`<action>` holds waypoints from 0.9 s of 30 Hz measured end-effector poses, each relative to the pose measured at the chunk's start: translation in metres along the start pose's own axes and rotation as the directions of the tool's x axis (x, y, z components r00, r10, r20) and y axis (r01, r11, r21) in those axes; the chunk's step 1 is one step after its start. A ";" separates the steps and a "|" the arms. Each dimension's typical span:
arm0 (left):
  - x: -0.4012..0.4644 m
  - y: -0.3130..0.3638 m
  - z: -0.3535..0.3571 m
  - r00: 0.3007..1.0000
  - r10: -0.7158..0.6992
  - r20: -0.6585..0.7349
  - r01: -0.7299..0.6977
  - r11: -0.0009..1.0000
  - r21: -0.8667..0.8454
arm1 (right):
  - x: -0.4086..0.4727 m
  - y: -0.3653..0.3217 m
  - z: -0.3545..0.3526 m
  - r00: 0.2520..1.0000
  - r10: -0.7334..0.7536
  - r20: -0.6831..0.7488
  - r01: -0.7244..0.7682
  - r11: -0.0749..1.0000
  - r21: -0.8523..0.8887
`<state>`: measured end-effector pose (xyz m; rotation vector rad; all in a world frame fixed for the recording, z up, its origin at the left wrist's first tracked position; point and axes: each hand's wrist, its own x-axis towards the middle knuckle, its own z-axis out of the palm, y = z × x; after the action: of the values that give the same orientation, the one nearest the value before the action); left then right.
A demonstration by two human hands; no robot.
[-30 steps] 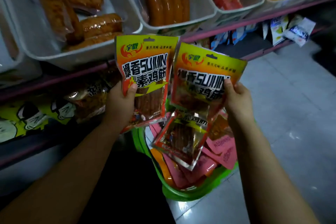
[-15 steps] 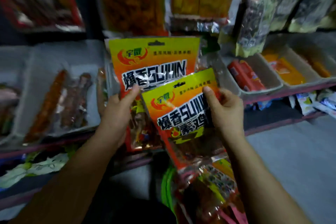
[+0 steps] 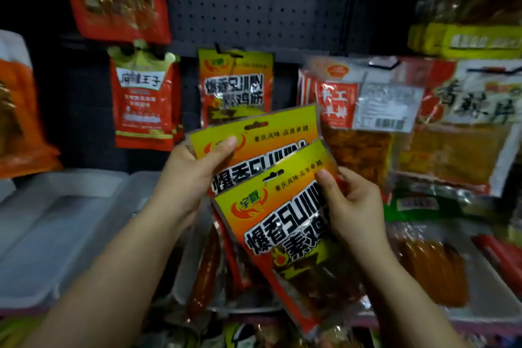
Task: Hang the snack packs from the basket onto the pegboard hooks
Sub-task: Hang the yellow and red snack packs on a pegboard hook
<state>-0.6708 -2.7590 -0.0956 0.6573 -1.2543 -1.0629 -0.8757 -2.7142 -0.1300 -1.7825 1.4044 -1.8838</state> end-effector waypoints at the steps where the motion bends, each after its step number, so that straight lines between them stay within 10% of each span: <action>1: 0.009 0.009 -0.005 0.999 0.048 -0.017 -0.048 0.999 0.023 | 0.003 -0.004 0.008 1.000 -0.009 -0.007 0.010 1.000 0.008; 15: 0.073 0.073 -0.021 0.873 0.484 -0.066 -0.447 0.846 0.289 | 0.049 -0.052 0.063 0.977 -0.189 -0.097 0.198 0.977 0.085; 27: 0.092 0.069 -0.023 0.886 0.455 -0.088 -0.404 0.851 0.337 | 0.074 -0.035 0.075 0.995 -0.051 -0.090 0.063 0.989 0.137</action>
<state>-0.6333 -2.8179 -0.0011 0.6432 -1.3538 -0.4304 -0.8152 -2.7834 -0.0680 -1.7121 1.2266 -2.0560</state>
